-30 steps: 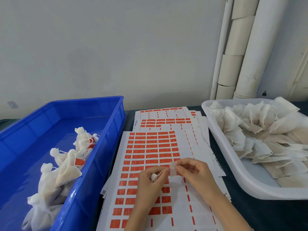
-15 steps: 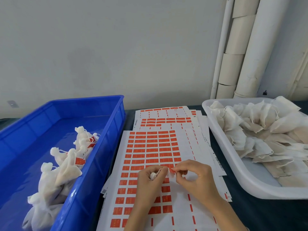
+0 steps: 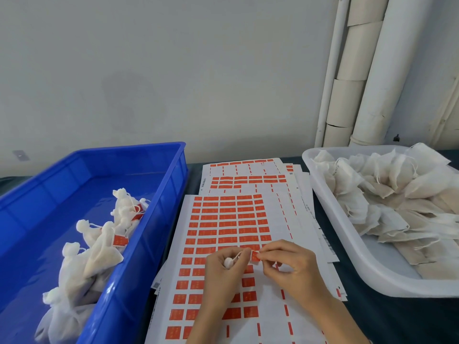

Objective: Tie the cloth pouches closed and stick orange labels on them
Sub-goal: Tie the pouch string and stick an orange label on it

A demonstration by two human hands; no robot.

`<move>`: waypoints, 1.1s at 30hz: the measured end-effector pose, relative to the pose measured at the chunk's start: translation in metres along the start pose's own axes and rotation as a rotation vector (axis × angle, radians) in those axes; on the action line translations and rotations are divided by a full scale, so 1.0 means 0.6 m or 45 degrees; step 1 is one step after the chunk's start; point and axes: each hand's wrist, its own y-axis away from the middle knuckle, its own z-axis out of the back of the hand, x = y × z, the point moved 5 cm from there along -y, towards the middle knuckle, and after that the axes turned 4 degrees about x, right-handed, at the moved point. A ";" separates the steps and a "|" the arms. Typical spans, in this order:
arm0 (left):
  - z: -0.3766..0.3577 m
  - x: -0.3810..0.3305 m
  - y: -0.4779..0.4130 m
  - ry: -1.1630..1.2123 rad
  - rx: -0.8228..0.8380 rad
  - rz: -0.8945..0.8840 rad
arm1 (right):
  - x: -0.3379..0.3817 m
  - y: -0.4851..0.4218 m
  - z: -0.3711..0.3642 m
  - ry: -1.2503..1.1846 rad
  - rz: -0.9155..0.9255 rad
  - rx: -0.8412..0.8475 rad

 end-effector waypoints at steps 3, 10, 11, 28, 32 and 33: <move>0.000 0.001 0.000 0.008 0.013 0.015 | -0.002 0.002 -0.003 0.019 0.004 0.038; 0.000 0.005 -0.002 0.024 0.022 0.036 | -0.001 0.005 -0.008 0.082 0.014 0.092; 0.000 0.004 -0.001 0.022 0.031 0.026 | -0.002 0.006 -0.009 0.068 -0.003 0.092; -0.005 0.001 0.000 0.034 0.071 -0.107 | -0.035 0.002 -0.012 -0.453 -0.548 0.003; -0.009 0.005 -0.001 -0.050 0.061 -0.095 | -0.036 0.002 -0.015 -0.433 -0.554 0.014; -0.009 0.006 -0.001 -0.059 0.065 -0.094 | -0.036 0.001 -0.016 -0.414 -0.544 0.025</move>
